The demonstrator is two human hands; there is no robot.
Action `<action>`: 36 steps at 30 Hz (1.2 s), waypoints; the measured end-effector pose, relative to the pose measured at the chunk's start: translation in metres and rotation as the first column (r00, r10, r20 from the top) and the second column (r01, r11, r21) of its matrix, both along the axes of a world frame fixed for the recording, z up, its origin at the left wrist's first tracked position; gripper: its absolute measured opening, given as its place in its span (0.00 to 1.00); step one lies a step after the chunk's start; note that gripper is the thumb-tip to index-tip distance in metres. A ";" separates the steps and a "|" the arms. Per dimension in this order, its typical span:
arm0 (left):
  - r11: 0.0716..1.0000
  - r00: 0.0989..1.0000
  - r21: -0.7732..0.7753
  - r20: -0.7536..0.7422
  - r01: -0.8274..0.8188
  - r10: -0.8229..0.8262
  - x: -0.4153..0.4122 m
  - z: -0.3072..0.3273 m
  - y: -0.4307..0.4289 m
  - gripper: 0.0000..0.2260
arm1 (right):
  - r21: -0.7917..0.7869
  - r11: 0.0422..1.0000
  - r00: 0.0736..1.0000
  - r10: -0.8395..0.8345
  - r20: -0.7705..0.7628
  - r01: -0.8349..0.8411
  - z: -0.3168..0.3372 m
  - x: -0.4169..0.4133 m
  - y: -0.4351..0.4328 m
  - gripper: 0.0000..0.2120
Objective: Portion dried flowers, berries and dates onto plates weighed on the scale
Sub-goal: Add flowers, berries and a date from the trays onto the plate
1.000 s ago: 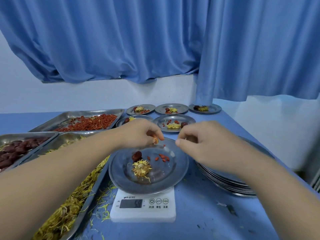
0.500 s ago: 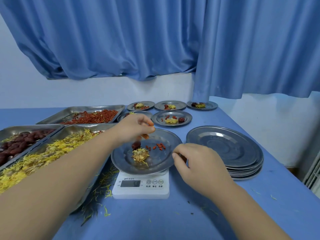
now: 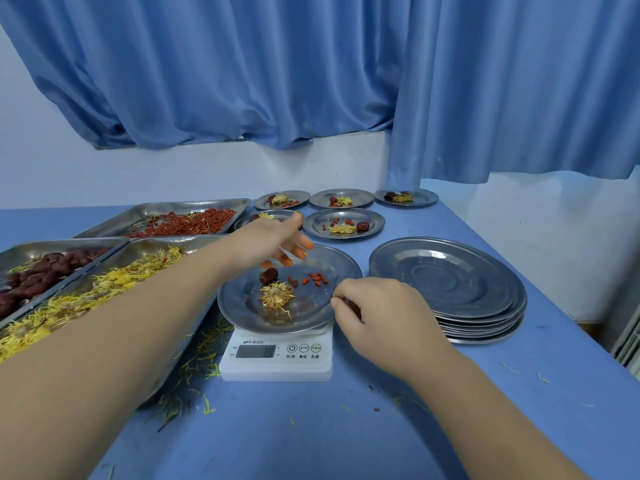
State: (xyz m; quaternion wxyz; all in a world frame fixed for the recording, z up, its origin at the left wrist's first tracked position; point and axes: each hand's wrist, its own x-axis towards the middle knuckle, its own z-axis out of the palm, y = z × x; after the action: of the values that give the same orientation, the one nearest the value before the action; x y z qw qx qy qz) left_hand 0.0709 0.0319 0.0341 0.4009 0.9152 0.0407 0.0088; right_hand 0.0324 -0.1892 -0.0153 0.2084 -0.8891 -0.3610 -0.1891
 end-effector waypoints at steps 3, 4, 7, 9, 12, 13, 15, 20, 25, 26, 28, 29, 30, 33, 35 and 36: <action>1.000 0.998 0.021 0.053 -0.022 0.021 -0.001 -0.004 0.000 0.21 | 0.012 1.000 1.000 0.012 -0.017 -0.012 -0.001 -0.001 0.001 0.12; 0.999 0.996 0.041 0.083 -0.018 0.014 -0.001 -0.006 0.000 0.16 | 0.013 1.000 1.000 0.014 -0.023 -0.014 -0.001 -0.001 0.001 0.12; 0.997 0.990 0.072 0.136 0.012 -0.021 0.001 -0.009 -0.002 0.03 | 0.016 1.000 0.999 0.014 -0.037 -0.013 -0.001 -0.001 0.002 0.12; 0.997 0.990 0.072 0.140 0.019 -0.029 0.003 -0.009 -0.004 0.07 | 0.020 1.000 0.999 0.014 -0.047 -0.013 -0.002 -0.001 0.002 0.12; 0.999 0.989 0.025 0.141 0.032 -0.036 0.004 -0.008 -0.010 0.10 | 0.021 1.000 0.999 0.013 -0.049 -0.012 -0.002 0.000 0.001 0.11; 0.999 0.988 0.012 0.148 0.036 -0.037 0.005 -0.007 -0.012 0.09 | 0.024 1.000 0.999 0.014 -0.050 -0.013 -0.002 0.000 0.001 0.11; 1.000 0.988 0.003 0.155 0.021 -0.022 0.005 -0.007 -0.015 0.08 | 0.033 0.999 0.998 0.021 -0.059 -0.019 -0.003 0.000 0.001 0.11; 0.999 0.989 0.051 0.150 -0.002 -0.006 0.006 -0.009 -0.014 0.13 | 0.039 0.999 0.997 0.035 -0.073 -0.032 -0.003 0.001 0.002 0.11; 0.999 0.979 0.050 0.204 -0.010 -0.001 0.006 -0.013 -0.010 0.11 | 0.032 0.999 0.996 0.037 -0.086 -0.034 -0.004 0.002 0.002 0.11; 0.998 0.978 0.059 0.211 -0.014 0.001 0.006 -0.013 -0.010 0.11 | 0.031 0.999 0.995 0.037 -0.088 -0.035 -0.004 0.002 0.002 0.11; 0.996 0.977 0.089 0.215 -0.017 -0.002 0.007 -0.013 -0.012 0.11 | 0.033 0.999 0.995 0.038 -0.090 -0.035 -0.005 0.002 0.002 0.11; 0.995 0.977 0.098 0.215 -0.016 -0.005 0.007 -0.013 -0.012 0.10 | 0.034 0.999 0.995 0.036 -0.090 -0.034 -0.005 0.003 0.002 0.11; 0.995 0.977 0.096 0.215 -0.015 -0.006 0.007 -0.013 -0.013 0.09 | 0.033 0.999 0.995 0.035 -0.088 -0.032 -0.005 0.003 0.002 0.11; 0.999 0.978 0.047 0.207 -0.020 0.010 0.006 -0.013 -0.013 0.05 | 0.034 0.999 0.996 0.031 -0.087 -0.028 -0.006 0.004 0.002 0.11; 0.999 0.980 -0.033 0.194 -0.038 0.044 0.004 -0.012 -0.011 0.06 | 0.032 0.999 0.997 0.029 -0.078 -0.026 -0.007 0.005 0.002 0.11; 0.994 0.981 -0.104 0.186 -0.044 0.063 0.003 -0.012 -0.008 0.06 | 0.033 0.999 0.997 0.028 -0.072 -0.025 -0.008 0.006 0.002 0.11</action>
State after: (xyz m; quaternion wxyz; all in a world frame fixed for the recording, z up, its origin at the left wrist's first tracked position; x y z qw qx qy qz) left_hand 0.0737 0.0235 0.0225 0.4476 0.8877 0.0274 0.1043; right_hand 0.0384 -0.1874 -0.0229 0.2381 -0.8871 -0.3619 -0.1595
